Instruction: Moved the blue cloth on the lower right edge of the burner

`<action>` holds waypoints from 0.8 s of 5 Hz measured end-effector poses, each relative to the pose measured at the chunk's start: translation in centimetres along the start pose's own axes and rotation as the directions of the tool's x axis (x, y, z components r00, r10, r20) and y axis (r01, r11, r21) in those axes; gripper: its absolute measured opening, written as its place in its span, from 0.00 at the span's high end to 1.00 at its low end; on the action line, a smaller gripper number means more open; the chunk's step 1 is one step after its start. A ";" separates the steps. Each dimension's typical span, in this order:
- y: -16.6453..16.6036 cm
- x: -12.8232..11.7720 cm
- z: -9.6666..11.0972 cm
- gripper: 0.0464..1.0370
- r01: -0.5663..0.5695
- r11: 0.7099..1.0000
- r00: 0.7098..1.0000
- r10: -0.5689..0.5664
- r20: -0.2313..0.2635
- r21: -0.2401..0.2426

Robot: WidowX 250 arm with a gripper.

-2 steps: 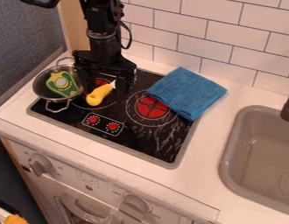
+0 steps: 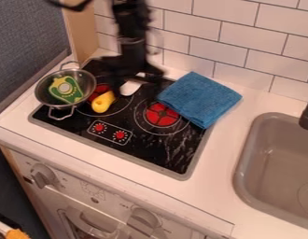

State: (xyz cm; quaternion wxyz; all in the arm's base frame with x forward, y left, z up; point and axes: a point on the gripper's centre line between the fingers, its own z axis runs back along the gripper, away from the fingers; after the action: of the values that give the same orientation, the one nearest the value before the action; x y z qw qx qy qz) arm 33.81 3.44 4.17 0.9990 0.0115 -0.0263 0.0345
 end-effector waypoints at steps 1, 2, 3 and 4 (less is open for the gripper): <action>-3.1 2.2 -0.1 0.04 0.031 1.000 0.999 -0.031 0.019 -0.001; -5.9 4.4 -0.6 0.04 0.065 0.998 0.997 -0.064 0.039 0.000; -7.3 5.4 -2.2 0.04 0.081 0.997 0.997 -0.081 0.015 0.006; -7.2 5.7 -3.0 0.04 0.076 0.997 0.997 -0.076 0.004 0.006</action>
State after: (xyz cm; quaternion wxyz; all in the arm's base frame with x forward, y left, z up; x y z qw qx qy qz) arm 40.14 -3.25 1.33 0.9995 0.0156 -0.0278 -0.0034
